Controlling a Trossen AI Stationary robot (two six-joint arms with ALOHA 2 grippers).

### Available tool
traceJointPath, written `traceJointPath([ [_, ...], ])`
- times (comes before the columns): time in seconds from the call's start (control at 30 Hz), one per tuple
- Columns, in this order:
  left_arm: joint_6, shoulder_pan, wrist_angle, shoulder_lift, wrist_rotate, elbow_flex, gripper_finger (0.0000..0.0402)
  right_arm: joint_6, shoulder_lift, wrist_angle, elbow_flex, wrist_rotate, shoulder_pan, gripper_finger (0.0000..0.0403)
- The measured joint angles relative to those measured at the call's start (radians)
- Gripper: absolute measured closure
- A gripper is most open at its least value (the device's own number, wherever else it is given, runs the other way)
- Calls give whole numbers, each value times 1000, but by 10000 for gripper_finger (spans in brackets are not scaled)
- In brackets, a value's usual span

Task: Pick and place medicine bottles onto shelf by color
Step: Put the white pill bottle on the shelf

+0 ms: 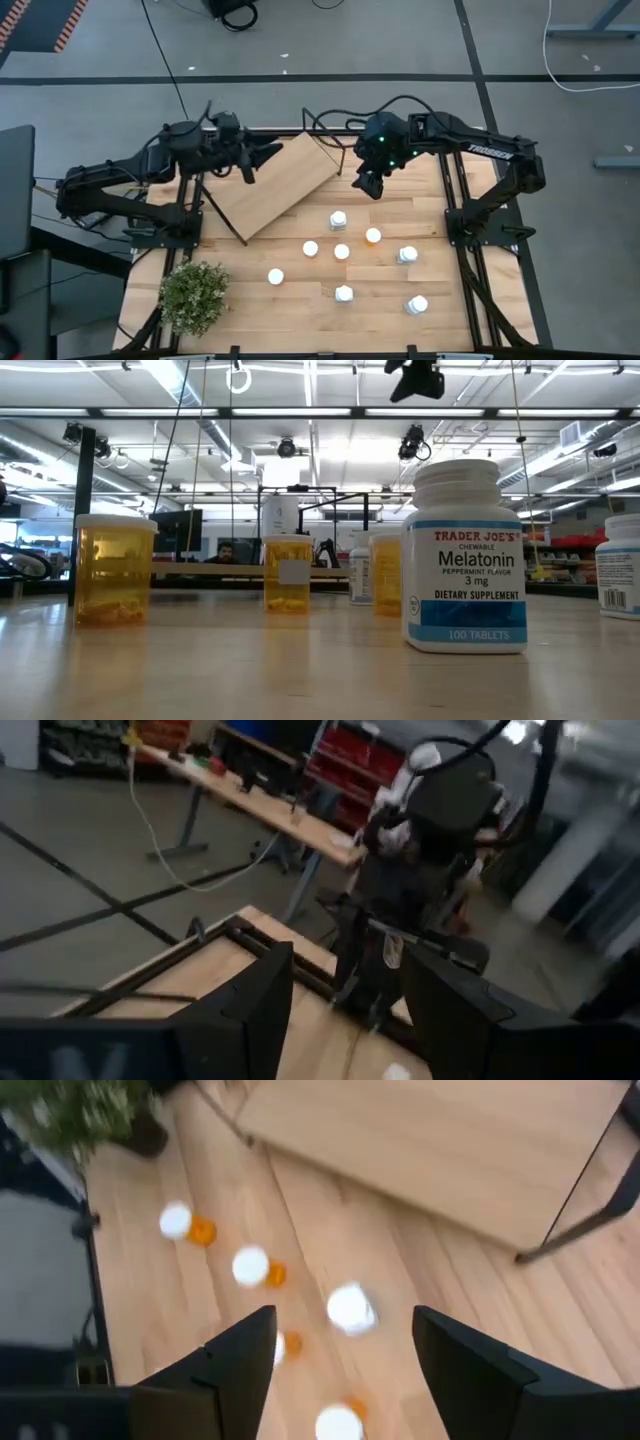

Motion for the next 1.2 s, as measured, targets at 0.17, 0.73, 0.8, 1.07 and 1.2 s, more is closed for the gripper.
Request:
traceJointPath([
  [0.17,112,8,-292,115,-1,225,209,10,37,8,-2,-10,12,135],
  [0.73,98,18,-819,140,-16,505,211,-91,270,-2,-2,84,136,125],
  [0.8,98,17,-829,120,-17,510,211,-130,297,2,-2,89,143,125],
  [1.07,33,17,-903,34,-103,511,212,-218,382,16,-2,133,164,119],
  [1.2,16,17,-912,14,-103,511,212,-243,430,23,-2,133,164,97],
])
